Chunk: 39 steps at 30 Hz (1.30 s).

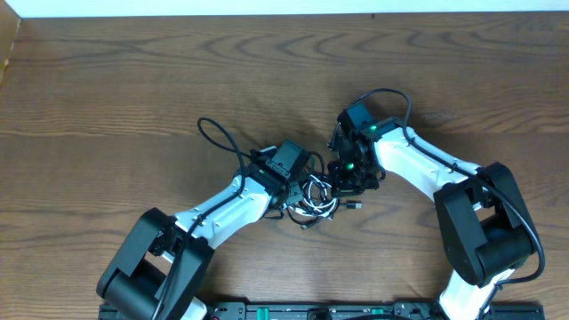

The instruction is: Untangle cables

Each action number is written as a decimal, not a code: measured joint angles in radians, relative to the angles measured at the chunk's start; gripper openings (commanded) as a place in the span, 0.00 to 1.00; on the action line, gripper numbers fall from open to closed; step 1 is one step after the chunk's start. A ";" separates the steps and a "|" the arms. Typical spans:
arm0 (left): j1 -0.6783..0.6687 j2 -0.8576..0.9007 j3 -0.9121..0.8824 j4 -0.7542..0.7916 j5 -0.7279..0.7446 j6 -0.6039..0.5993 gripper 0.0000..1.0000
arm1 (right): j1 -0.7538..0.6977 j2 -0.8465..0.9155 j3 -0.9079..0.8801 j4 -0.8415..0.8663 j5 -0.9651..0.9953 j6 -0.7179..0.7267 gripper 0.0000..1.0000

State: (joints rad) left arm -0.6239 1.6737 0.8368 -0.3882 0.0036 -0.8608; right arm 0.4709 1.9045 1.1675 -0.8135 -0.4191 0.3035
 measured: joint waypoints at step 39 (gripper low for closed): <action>0.872 -0.676 -0.027 -0.010 0.602 0.468 0.08 | -0.040 0.000 0.001 -0.156 0.336 0.106 0.01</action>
State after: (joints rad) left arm 0.2485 0.9981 0.8101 -0.3981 0.6056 -0.3931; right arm 0.4305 1.9041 1.1683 -0.9691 -0.0830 0.4099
